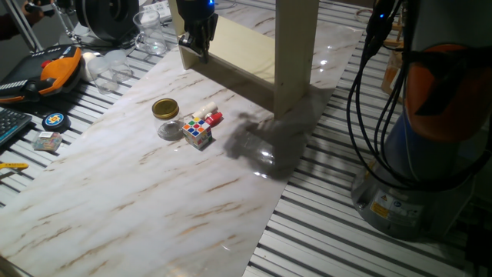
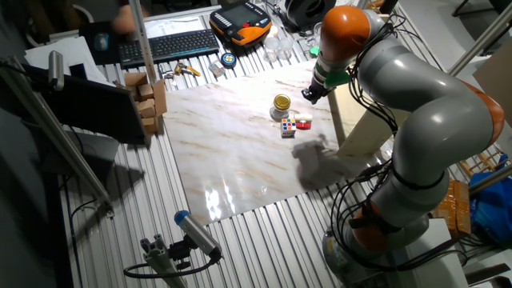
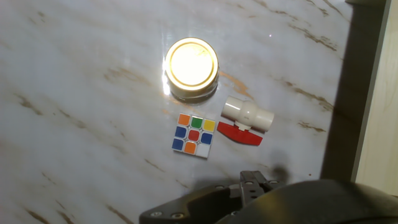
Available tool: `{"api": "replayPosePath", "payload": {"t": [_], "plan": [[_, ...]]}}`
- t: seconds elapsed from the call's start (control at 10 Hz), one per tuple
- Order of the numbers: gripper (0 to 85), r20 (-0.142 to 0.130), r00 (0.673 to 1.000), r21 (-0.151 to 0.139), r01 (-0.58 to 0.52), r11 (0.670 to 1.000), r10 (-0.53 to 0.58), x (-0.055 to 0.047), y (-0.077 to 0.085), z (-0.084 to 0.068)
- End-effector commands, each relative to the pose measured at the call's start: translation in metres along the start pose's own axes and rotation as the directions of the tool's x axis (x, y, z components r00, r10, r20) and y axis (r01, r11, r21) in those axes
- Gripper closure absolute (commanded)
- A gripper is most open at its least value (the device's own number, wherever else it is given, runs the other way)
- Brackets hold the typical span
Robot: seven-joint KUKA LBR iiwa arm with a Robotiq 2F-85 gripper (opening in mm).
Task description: Take the object down from the shelf
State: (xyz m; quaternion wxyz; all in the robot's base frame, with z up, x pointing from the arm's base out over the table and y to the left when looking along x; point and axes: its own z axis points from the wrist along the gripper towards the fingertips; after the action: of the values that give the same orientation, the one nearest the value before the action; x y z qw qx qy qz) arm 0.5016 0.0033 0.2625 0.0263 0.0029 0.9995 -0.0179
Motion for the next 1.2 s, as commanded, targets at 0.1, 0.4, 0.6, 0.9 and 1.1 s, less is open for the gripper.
{"api": "replayPosePath", "payload": {"t": [0.1,0.4,0.6,0.9,1.1], "plan": [[85.0,0.002,1.0,0.01,-0.002,1.0,0.001,-0.0007,0.0008,-0.0012],[85.0,-0.001,1.0,0.007,0.0,1.0,0.0,-0.0004,0.0014,-0.0002],[85.0,-0.001,1.0,0.004,0.001,1.0,-0.001,-0.0001,0.0015,0.0003],[85.0,-0.001,1.0,0.004,0.0,1.0,0.0,-0.0001,0.0014,0.0003],[85.0,-0.003,1.0,0.002,0.001,1.0,-0.001,0.0008,0.0011,0.0005]]}}
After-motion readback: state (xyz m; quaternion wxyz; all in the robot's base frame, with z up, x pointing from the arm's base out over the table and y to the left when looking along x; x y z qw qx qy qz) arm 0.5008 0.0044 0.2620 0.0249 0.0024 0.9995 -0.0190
